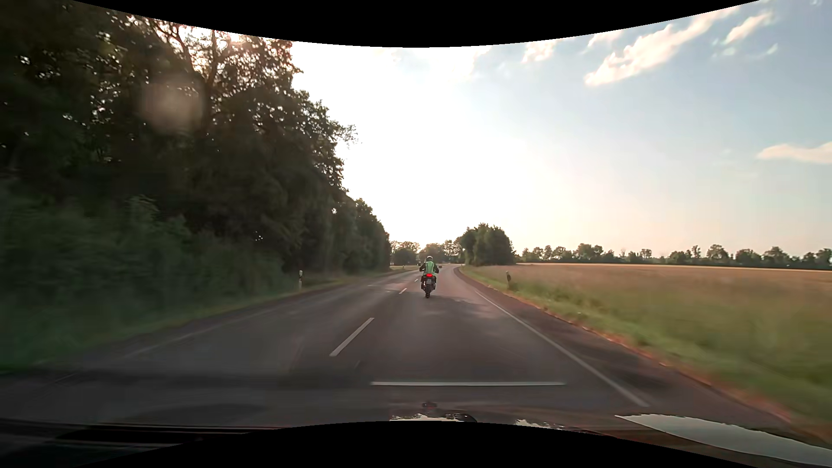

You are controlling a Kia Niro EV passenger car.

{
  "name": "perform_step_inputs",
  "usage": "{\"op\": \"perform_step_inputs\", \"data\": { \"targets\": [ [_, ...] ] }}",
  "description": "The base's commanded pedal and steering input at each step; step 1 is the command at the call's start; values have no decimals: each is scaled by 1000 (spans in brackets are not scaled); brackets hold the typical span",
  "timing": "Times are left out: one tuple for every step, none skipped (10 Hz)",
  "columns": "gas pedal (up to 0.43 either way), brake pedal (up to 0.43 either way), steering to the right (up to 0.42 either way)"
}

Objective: Follow the waypoints while adhering to traffic rules and regulations

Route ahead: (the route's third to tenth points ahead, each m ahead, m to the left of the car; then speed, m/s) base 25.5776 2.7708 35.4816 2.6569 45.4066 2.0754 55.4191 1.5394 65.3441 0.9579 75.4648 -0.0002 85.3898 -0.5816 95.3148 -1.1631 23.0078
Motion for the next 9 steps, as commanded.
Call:
{"op": "perform_step_inputs", "data": {
  "targets": [
    [189,0,5],
    [189,0,4],
    [189,0,4],
    [189,0,4],
    [189,0,4],
    [189,0,4],
    [189,0,3],
    [209,0,2],
    [209,0,3]
  ]
}}
